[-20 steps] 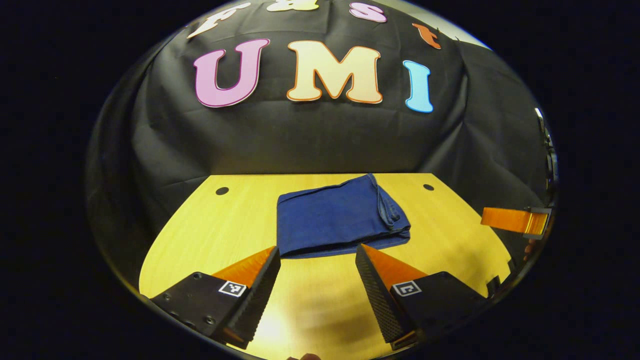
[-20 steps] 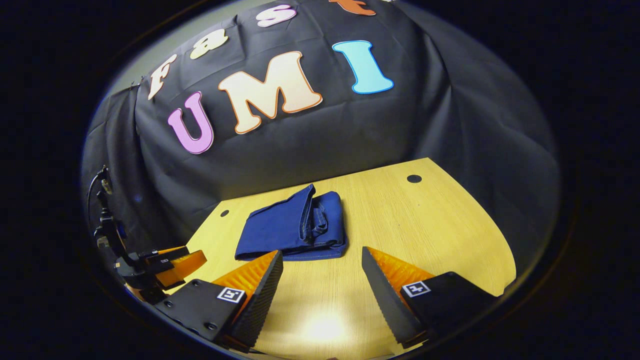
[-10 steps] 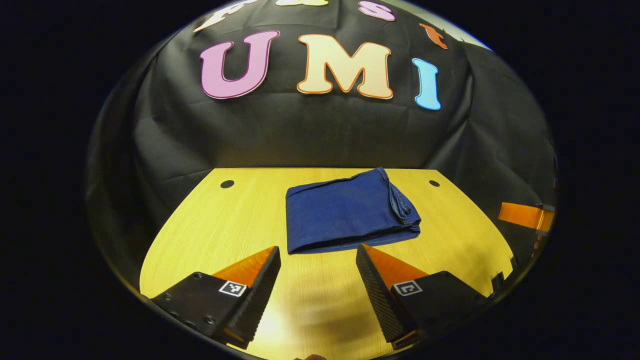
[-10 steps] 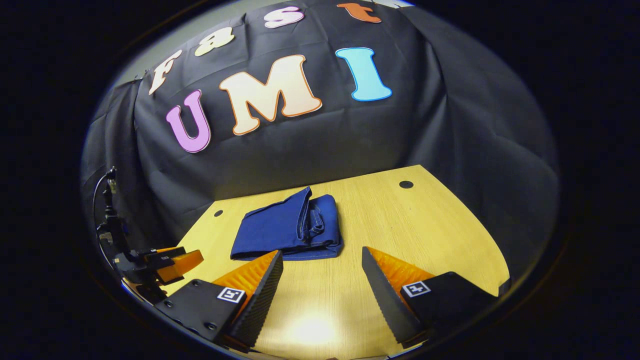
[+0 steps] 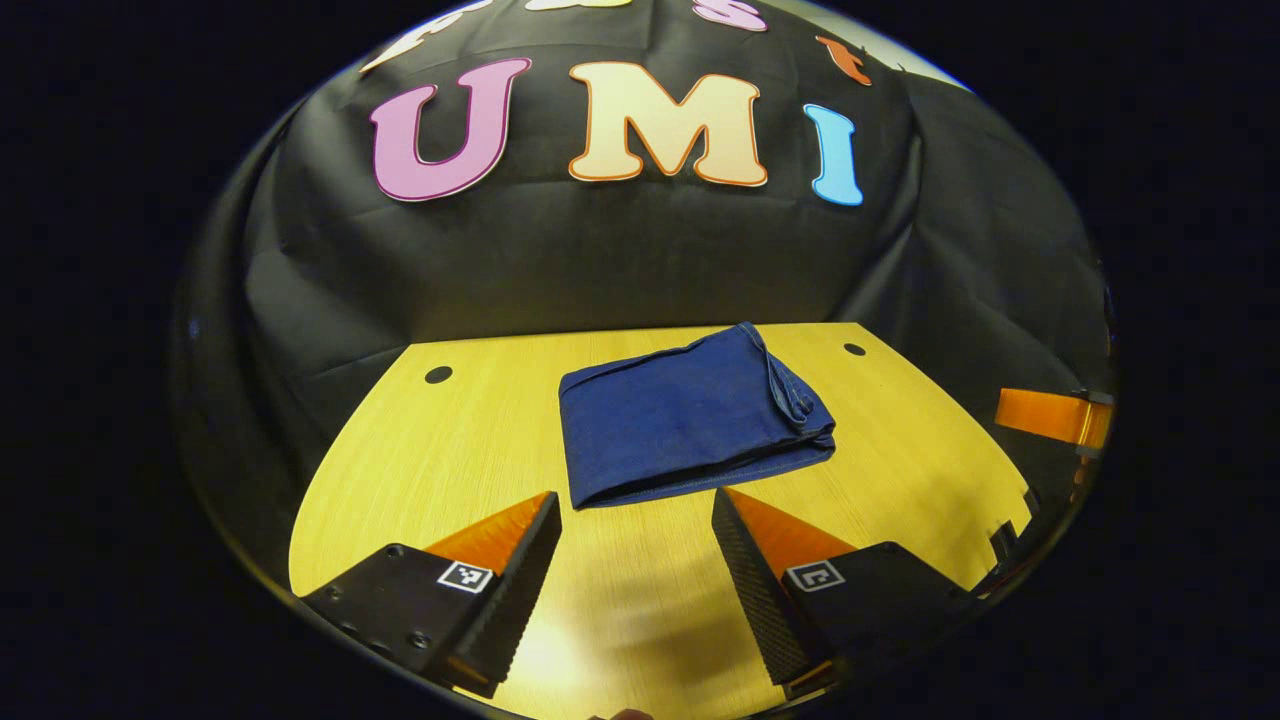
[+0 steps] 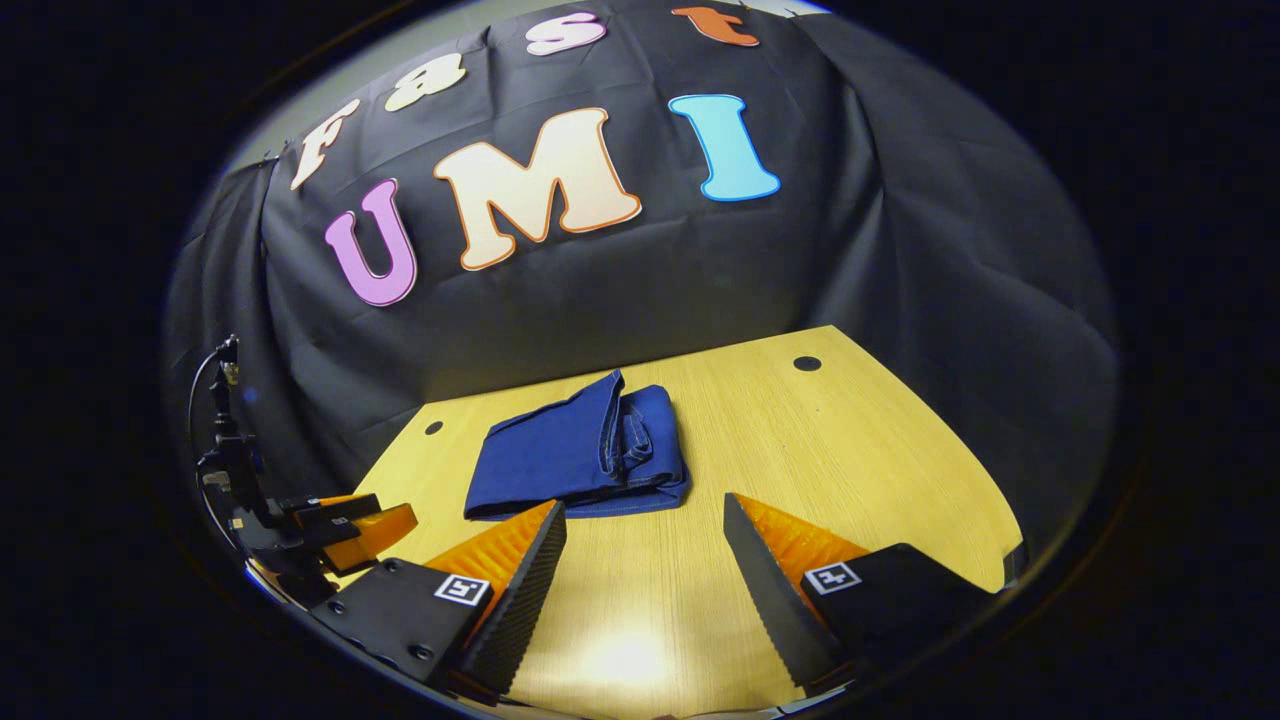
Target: Grasp the waist and the cuffs of the jeans and fold them to make the two legs overlap; first hold the waist and fold one-third of the jeans toward the cuffs, then hold the cuffs and fold the remaining one-third in the same direction to finish folding.
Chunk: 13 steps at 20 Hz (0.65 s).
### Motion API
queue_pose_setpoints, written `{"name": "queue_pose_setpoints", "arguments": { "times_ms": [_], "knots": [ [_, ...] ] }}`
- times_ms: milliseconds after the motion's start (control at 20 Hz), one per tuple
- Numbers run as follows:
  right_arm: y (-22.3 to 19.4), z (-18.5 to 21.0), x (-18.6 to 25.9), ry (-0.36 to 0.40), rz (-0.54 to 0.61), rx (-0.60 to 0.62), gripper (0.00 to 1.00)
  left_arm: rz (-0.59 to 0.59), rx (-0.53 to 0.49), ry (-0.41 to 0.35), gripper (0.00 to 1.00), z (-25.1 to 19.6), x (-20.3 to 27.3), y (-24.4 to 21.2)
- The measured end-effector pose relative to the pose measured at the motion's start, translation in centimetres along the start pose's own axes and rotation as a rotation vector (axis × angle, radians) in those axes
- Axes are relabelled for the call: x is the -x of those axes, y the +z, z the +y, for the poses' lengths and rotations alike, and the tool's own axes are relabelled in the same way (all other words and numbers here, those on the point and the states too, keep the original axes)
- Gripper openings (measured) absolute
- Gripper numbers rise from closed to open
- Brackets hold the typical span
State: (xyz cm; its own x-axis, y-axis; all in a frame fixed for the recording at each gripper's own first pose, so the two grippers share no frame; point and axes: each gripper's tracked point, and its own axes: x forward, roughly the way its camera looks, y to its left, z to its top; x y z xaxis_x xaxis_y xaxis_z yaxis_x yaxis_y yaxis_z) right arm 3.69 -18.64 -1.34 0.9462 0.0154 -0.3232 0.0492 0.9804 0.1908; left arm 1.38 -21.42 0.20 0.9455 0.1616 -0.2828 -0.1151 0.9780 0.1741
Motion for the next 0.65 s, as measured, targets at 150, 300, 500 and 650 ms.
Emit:
{"name": "queue_pose_setpoints", "arguments": {
  "times_ms": [150, 300, 500, 650],
  "knots": [
    [0.1, 0.1, 0.6, -0.013, -0.006, -0.014, 0.98, 0.010, 0.005, -0.005, 0.90, 0.0, 0.2, -0.2],
    [0.3, 0.0, 1.0, -0.020, -0.011, -0.012, 0.98, 0.015, 0.003, -0.010, 0.90, 0.0, 0.4, -0.3],
    [0.1, -0.2, 1.4, -0.019, -0.017, -0.013, 0.98, 0.018, -0.006, -0.013, 0.90, -0.2, 0.7, -0.5],
    [0.0, -0.6, 1.6, -0.021, -0.021, -0.018, 0.98, 0.016, -0.008, -0.015, 0.90, -0.5, 0.8, -0.7]
  ]
}}
